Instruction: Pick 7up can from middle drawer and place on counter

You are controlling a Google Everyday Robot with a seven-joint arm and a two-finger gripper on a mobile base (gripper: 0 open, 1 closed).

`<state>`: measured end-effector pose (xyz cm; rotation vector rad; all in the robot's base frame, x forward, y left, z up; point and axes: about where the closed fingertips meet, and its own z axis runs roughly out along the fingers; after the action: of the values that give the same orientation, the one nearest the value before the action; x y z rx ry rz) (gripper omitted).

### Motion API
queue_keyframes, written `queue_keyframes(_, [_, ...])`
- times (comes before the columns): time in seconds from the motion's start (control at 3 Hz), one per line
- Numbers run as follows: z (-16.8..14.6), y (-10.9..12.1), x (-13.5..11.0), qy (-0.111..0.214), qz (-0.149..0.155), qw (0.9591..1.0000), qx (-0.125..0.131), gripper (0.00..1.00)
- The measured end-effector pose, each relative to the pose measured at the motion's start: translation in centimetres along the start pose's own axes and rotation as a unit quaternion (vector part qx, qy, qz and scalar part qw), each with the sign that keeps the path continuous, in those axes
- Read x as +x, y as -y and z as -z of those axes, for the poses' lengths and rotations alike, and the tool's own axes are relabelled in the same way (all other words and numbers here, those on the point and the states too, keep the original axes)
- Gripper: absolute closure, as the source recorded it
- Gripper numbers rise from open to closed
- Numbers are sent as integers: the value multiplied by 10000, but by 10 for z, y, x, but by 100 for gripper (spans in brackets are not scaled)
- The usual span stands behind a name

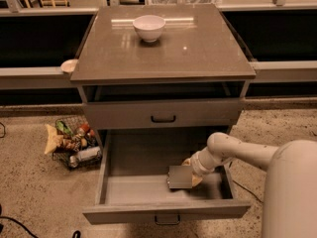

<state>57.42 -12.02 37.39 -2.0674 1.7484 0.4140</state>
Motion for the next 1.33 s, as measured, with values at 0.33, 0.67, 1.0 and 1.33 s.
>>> queue_keyframes(0.33, [21, -6, -9, 45, 46, 9998, 206, 70])
queue_keyframes(0.67, [50, -12, -15, 403, 68, 9980, 482, 95])
queue_keyframes(1.0, [115, -16, -16, 428, 183, 9939, 1000, 100])
queue_keyframes(1.33, [115, -16, -16, 428, 183, 9939, 1000, 100])
